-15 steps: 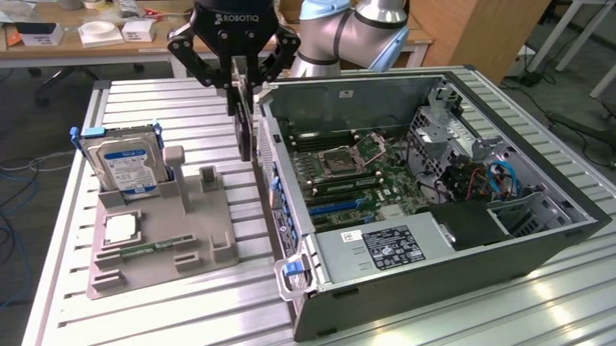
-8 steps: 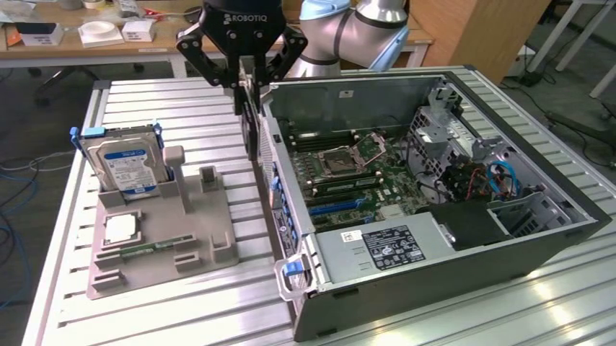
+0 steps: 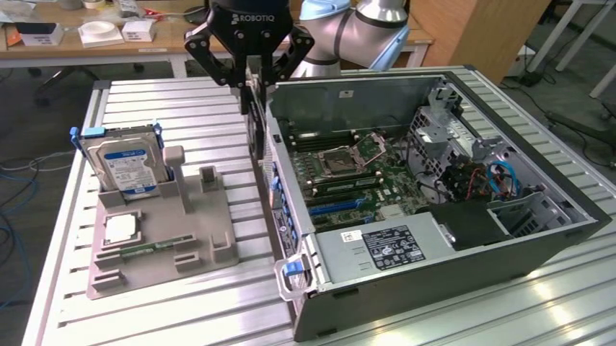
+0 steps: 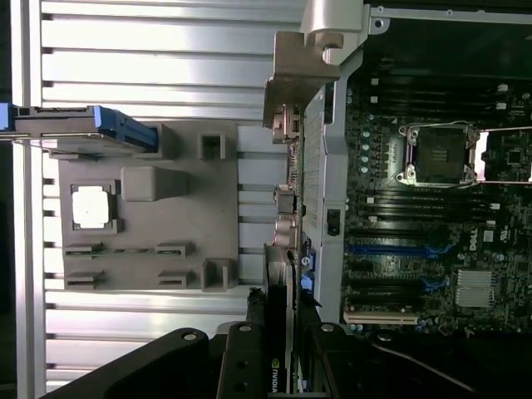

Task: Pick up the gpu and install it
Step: 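Pick up the gpu and move the gpu toward the slot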

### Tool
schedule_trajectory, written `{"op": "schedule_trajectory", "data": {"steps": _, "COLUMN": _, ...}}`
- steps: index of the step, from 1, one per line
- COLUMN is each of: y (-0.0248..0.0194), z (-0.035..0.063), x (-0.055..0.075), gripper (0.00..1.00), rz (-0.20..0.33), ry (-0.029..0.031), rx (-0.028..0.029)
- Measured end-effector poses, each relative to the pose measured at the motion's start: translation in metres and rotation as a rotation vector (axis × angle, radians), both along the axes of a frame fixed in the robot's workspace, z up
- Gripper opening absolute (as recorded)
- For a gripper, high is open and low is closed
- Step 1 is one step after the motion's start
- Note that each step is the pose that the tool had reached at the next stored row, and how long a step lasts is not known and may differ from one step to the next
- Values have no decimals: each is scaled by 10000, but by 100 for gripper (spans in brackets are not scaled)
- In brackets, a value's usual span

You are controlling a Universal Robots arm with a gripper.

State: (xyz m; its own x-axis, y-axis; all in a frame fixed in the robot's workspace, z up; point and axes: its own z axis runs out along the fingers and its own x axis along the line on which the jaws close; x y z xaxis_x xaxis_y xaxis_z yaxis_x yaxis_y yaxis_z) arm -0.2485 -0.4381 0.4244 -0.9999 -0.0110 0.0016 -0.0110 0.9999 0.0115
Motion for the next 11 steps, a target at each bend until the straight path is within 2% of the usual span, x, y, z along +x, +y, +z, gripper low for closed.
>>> {"op": "schedule_trajectory", "data": {"steps": 11, "y": 0, "z": 0, "x": 98, "gripper": 26, "rz": 1, "ry": 0, "rx": 0}}
